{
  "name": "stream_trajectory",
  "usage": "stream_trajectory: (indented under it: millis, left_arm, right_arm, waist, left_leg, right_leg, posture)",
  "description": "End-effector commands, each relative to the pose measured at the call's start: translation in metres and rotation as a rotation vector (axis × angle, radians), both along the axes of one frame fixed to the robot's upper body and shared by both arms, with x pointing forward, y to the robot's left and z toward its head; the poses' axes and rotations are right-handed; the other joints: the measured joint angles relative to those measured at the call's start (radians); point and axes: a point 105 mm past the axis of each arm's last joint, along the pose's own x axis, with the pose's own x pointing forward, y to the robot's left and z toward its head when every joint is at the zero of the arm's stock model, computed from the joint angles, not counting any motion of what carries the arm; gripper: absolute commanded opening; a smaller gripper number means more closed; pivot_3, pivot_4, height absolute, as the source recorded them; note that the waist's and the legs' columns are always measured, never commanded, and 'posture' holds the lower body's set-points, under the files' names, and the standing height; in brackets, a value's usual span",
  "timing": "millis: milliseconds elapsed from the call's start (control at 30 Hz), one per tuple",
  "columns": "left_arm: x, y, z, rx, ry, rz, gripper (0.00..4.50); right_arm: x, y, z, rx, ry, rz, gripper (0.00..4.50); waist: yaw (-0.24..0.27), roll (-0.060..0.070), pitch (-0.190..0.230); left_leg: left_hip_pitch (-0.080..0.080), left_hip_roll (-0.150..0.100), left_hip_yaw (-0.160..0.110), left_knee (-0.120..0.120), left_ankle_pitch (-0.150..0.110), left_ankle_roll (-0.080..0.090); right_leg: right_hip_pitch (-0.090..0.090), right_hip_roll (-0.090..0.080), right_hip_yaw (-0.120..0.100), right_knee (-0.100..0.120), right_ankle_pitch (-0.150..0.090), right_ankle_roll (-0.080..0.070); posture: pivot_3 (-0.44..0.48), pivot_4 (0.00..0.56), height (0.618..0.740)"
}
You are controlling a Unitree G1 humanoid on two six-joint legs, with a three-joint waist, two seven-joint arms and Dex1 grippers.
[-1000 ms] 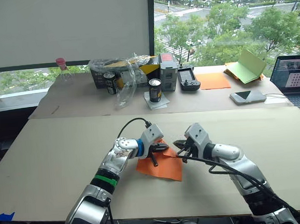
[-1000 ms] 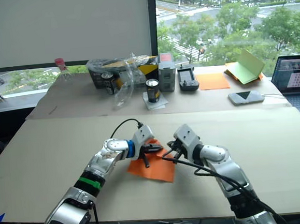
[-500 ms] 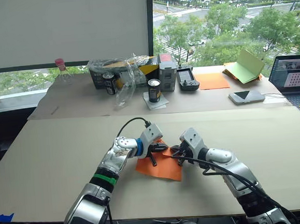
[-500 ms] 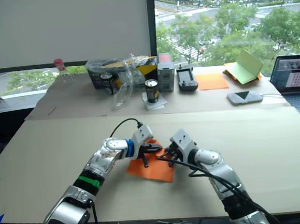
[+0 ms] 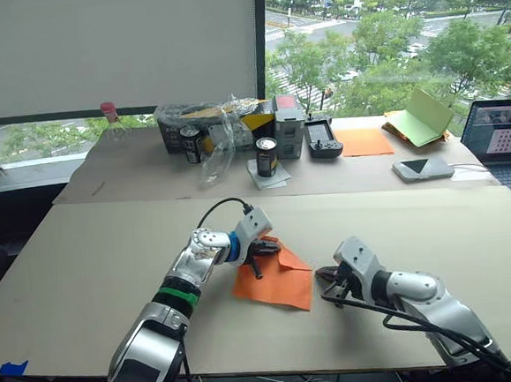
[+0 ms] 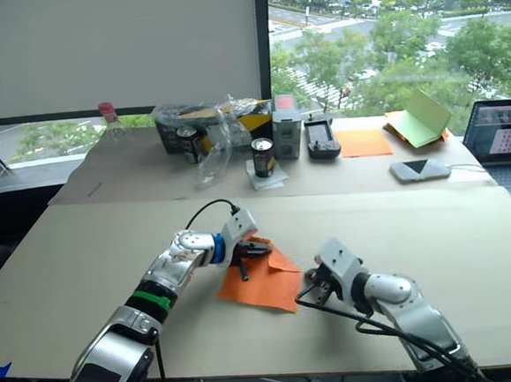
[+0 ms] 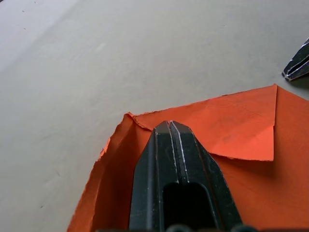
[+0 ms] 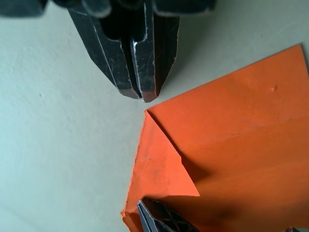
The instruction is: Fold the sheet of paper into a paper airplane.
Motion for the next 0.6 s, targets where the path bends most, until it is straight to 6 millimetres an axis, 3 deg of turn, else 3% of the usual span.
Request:
stream_trajectory:
  millis: [33, 133, 200, 433, 600]
  left_arm:
    - [0.002, 0.012, -0.015, 0.054, 0.039, 0.037, 0.00]
    - [0.004, 0.014, -0.013, 0.048, 0.036, 0.049, 0.00]
    - [0.005, 0.015, -0.012, 0.048, 0.034, 0.054, 0.00]
    - [0.013, 0.022, -0.002, 0.039, 0.013, 0.083, 0.00]
    - [0.016, 0.030, 0.005, 0.029, 0.002, 0.110, 0.00]
  right_arm:
    - [0.002, 0.001, 0.020, 0.031, -0.017, 0.013, 0.04]
    - [0.012, 0.023, 0.057, 0.110, -0.115, 0.057, 0.04]
    - [0.018, 0.031, 0.061, 0.115, -0.128, 0.058, 0.04]
    - [0.038, 0.051, 0.027, -0.009, -0.061, 0.038, 0.04]
    - [0.038, 0.056, 0.001, -0.035, 0.012, 0.021, 0.04]
  waist:
    - [0.000, 0.000, 0.000]
    - [-0.005, 0.000, 0.000]
    - [-0.007, 0.000, 0.001]
    - [-0.003, 0.000, 0.001]
    - [-0.007, 0.000, 0.001]
  left_leg:
    - [0.000, 0.000, 0.000, 0.000, 0.000, 0.000]
    - [-0.001, 0.000, 0.000, 0.000, 0.000, 0.000]
    - [-0.001, 0.000, 0.000, 0.000, 0.000, 0.000]
    - [-0.005, 0.000, 0.000, 0.000, -0.001, 0.001]
    - [-0.013, 0.000, 0.000, 0.000, 0.000, 0.001]
  right_leg:
    - [0.000, 0.000, 0.000, 0.000, 0.000, 0.000]
    - [-0.001, 0.000, 0.000, -0.001, 0.000, 0.000]
    - [-0.001, 0.000, 0.000, -0.001, 0.001, 0.000]
    - [-0.003, -0.001, 0.000, -0.004, 0.001, -0.001]
    - [-0.014, 0.000, 0.001, 0.003, 0.005, -0.007]
  posture:
    - [0.000, 0.150, 0.732]
    - [0.000, 0.150, 0.732]
    - [0.000, 0.150, 0.732]
    - [0.000, 0.150, 0.732]
    - [0.000, 0.150, 0.732]
